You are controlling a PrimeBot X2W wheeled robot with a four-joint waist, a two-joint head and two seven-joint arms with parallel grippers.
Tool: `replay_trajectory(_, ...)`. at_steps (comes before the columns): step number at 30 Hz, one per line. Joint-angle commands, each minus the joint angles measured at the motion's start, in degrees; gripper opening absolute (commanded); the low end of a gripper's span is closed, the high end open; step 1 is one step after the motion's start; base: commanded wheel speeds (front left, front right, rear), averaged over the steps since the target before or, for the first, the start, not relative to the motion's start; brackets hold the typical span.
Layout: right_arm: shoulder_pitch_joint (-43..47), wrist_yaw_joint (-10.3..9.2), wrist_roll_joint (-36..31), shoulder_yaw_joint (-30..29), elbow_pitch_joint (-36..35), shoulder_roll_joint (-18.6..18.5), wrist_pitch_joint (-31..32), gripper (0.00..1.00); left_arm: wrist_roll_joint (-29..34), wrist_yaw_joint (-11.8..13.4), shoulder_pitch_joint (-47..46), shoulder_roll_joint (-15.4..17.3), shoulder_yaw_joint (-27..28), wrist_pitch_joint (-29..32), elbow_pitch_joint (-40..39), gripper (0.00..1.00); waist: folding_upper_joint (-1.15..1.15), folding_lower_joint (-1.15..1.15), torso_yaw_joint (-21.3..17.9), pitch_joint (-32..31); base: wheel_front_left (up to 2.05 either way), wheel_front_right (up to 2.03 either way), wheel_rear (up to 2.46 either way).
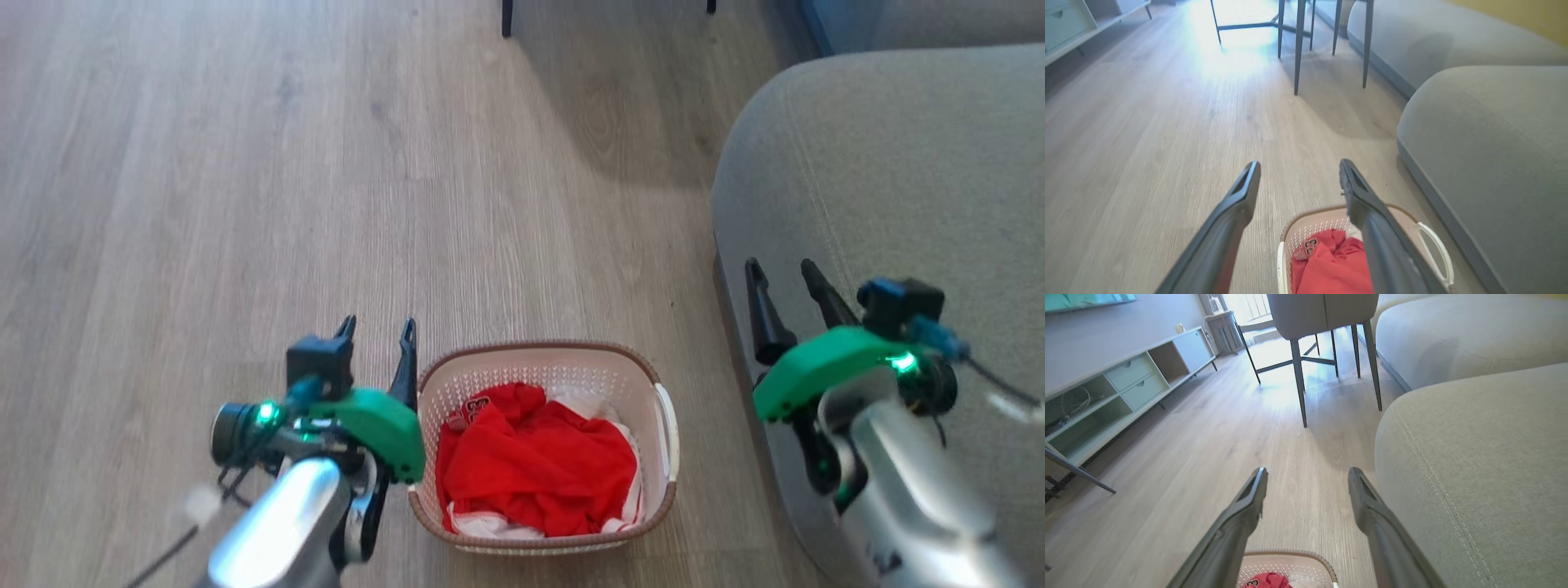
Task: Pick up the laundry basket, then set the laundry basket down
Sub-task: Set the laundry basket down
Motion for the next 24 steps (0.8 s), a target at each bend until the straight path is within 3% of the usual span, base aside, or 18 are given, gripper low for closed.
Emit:
replay_trajectory(1,2.09,0.40,-3.32,-2.15,-5.37,1.91,-0.75,1.00,3.45,0.47,0.44,1.53,5.15,-0.71,-5.20,1.00,-0.01,0.01,0.24,-0.86,0.00,0.00,0.00)
replay_trajectory(5,8.66,0.40,-10.56,-9.99,-16.88,4.80,-0.75,1.00,12.98,-0.72,7.75,-0.02,14.52,-0.72,-16.86,1.00,-0.01,0.01,0.38,-2.09,0.00,0.00,0.00)
replay_trajectory(7,10.35,0.40,-12.97,-11.71,-21.06,5.50,-0.75,1.00,17.29,-1.73,10.00,-0.44,16.50,-0.72,-20.31,1.00,-0.01,0.01,0.40,-2.28,0.00,0.00,0.00)
replay_trajectory(11,13.90,0.40,-16.23,-15.05,-29.20,6.82,-0.75,1.00,21.47,-3.72,14.17,-2.76,20.94,-0.72,-25.30,1.00,-0.01,0.01,0.54,-2.97,0.00,0.00,0.00)
replay_trajectory(14,17.03,0.40,-21.70,-14.17,-34.26,7.22,-0.75,1.00,23.55,-5.67,16.56,-4.40,23.99,-0.72,-28.64,1.00,-0.01,0.01,0.82,-3.01,0.00,0.00,0.00)
replay_trajectory(19,21.75,0.40,-23.76,-15.03,-38.13,7.58,-0.75,1.00,26.88,-7.78,20.60,-6.51,27.36,-0.72,-31.12,1.00,-0.01,0.01,1.12,-2.92,0.00,0.00,0.00)
replay_trajectory(24,23.70,0.40,-23.08,-15.24,-37.76,7.61,-0.75,1.00,27.52,-8.95,22.58,-7.74,29.17,-0.72,-30.54,1.00,-0.01,0.01,1.31,-2.87,0.00,0.00,0.00)
